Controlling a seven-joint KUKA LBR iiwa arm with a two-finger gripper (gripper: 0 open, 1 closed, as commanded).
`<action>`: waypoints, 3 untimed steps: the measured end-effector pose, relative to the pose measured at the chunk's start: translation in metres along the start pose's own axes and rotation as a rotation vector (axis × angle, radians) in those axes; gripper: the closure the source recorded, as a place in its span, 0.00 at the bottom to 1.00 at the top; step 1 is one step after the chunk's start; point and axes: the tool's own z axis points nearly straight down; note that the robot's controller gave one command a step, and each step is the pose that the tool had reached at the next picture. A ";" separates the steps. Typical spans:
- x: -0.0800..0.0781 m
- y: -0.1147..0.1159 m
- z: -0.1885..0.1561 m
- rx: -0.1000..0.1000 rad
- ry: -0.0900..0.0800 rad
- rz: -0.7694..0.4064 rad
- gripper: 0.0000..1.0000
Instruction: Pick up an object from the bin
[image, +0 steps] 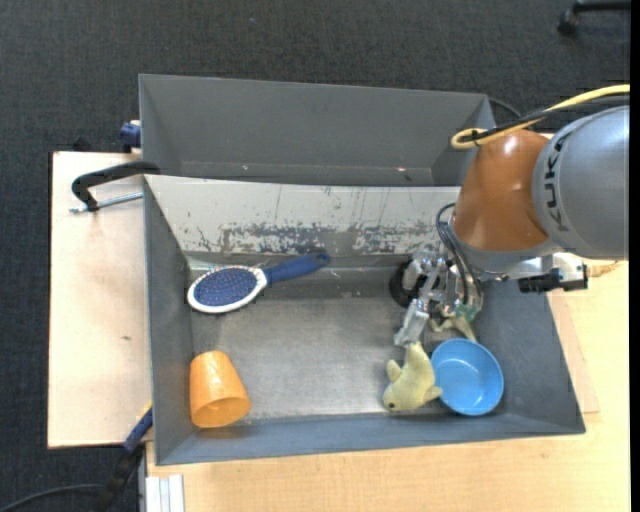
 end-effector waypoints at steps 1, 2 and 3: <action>0.000 0.000 0.000 0.000 -0.001 0.000 1.00; 0.000 0.000 0.000 0.000 0.000 0.000 0.00; 0.000 0.000 0.000 0.000 -0.001 0.000 1.00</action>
Offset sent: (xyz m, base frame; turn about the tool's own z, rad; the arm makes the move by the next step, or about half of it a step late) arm 0.0000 0.0000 0.0000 0.0000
